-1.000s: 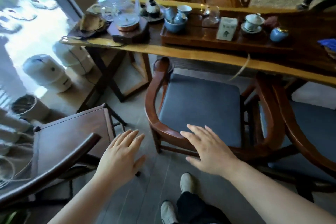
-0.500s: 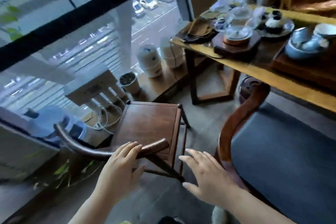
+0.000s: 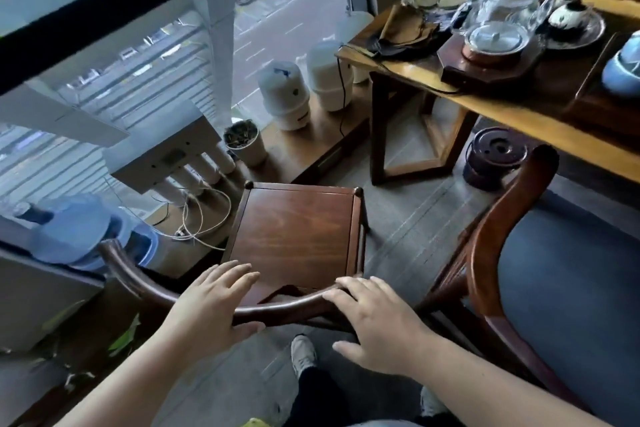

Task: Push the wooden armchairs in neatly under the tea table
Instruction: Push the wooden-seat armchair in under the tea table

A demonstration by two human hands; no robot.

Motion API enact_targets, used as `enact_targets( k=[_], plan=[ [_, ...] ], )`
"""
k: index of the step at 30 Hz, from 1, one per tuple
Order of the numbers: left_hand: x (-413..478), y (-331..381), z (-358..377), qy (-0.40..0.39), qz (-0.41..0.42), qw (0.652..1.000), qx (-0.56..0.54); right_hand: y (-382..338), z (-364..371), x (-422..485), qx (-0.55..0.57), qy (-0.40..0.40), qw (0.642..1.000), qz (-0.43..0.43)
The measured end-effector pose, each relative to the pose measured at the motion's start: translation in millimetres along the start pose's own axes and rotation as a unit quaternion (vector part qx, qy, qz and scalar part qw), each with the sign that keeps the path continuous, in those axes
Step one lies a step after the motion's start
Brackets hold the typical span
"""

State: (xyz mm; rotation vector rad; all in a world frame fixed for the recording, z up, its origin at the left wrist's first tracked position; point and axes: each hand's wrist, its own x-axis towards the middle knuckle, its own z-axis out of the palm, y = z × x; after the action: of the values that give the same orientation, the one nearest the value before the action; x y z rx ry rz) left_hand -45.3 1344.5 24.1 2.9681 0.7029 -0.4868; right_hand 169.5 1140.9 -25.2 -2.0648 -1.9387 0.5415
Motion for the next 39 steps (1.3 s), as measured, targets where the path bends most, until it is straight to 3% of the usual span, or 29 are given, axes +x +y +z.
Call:
enact_targets(
  k=[5,12,16,19,23,29,39],
  plan=[
    [-4.8,-104.9,41.4,-0.057,0.031,0.998,0.014,-50.5,37.0,71.3,-0.050,-0.033,0.998,0.022],
    [-6.4,-153.9,60.0,-0.071,0.078,0.994,0.023,-73.7,29.0,113.9,-0.075,-0.206,0.975,0.046],
    [-4.2,-172.5,69.9,-0.129,0.043,0.989,0.058,-79.3,26.6,142.3,-0.081,-0.326,0.938,0.085],
    [5.9,-172.0,65.0,-0.164,0.086,0.980,0.077,-77.4,25.4,155.1,-0.063,-0.390,0.913,0.098],
    [9.8,-179.3,63.9,-0.157,0.118,0.979,0.058,-79.2,28.1,154.7,-0.058,-0.379,0.917,0.111],
    [8.9,-179.9,76.9,-0.083,0.163,0.982,0.041,-79.2,31.3,143.9,-0.050,-0.356,0.923,0.139],
    [49.8,-129.3,54.8,-0.135,0.177,0.970,0.102,-47.1,18.1,99.7,-0.009,-0.340,0.923,0.179]
  ],
)
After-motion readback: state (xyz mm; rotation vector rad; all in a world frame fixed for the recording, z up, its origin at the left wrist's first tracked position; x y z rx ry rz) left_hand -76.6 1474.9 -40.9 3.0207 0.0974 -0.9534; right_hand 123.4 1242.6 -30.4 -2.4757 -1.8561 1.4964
